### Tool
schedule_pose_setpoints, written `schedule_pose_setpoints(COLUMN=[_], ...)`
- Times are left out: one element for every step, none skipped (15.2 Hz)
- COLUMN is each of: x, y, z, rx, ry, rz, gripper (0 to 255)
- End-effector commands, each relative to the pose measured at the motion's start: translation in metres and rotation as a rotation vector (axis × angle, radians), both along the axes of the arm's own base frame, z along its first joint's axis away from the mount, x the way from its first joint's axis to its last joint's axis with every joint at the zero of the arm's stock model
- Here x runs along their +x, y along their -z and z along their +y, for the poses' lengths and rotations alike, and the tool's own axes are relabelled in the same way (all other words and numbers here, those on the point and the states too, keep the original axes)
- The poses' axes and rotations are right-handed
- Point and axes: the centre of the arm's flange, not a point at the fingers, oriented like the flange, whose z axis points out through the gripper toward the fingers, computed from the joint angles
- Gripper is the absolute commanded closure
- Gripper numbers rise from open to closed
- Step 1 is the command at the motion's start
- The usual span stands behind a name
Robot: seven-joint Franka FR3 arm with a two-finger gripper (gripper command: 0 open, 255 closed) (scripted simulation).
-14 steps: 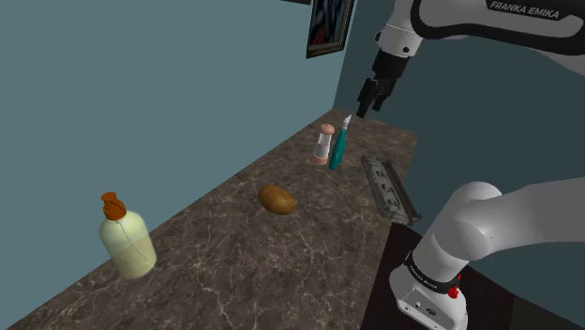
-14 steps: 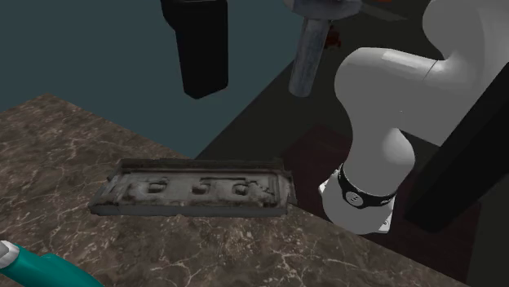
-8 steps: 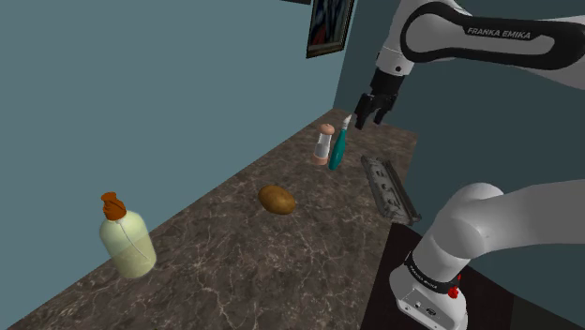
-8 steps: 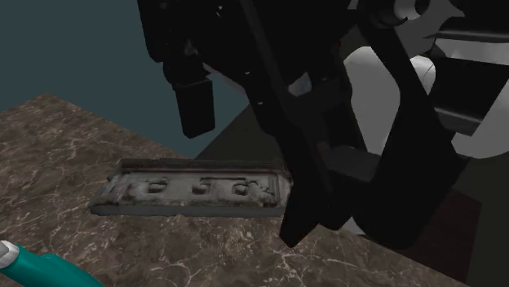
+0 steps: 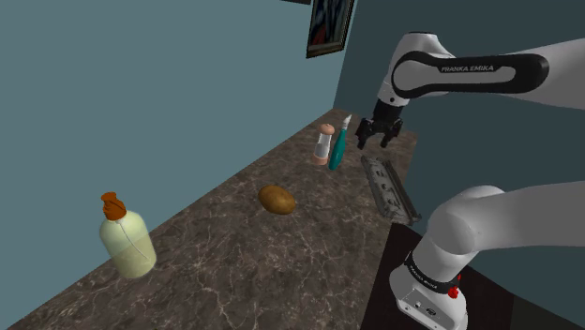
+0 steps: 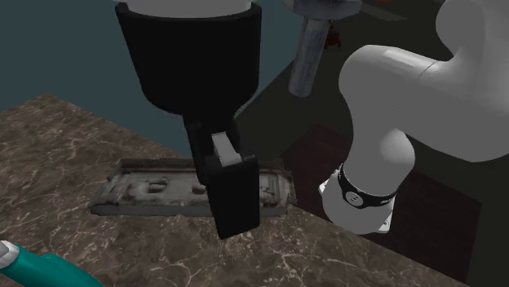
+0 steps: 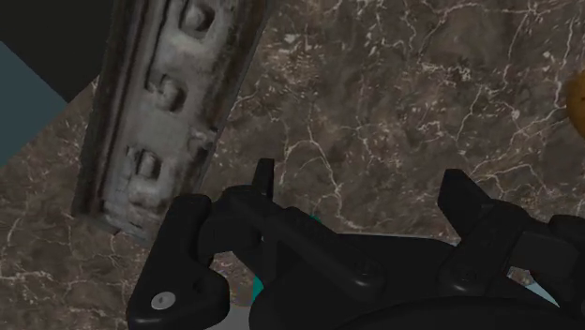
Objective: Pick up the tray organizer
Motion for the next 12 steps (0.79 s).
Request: schedule_pose_setpoints(x=[-0.003, -0.006, -0.009, -0.012, -0.016, -0.02, -0.025, -0.029, -0.034, -0.039, -0.045, -0.05], y=[0.023, 0.035, 0.046, 0.057, 0.068, 0.08, 0.091, 0.102, 0.114, 0.125, 0.136, 0.147], z=[-0.011, -0.017, -0.023, -0.028, -0.034, -0.039, -0.044, -0.049, -0.054, -0.058, -0.062, -0.066], rx=[0.006, 0.009, 0.012, 0.015, 0.018, 0.021, 0.024, 0.027, 0.03, 0.034, 0.037, 0.04], ry=[0.084, 0.125, 0.165, 0.206, 0.246, 0.287, 0.328, 0.368, 0.409, 0.449, 0.49, 0.531], rz=[0.009, 0.013, 0.018, 0.023, 0.027, 0.032, 0.037, 0.042, 0.046, 0.051, 0.056, 0.06], gripper=[0, 0, 0, 0, 0, 0, 0, 0, 0, 0, 0, 0])
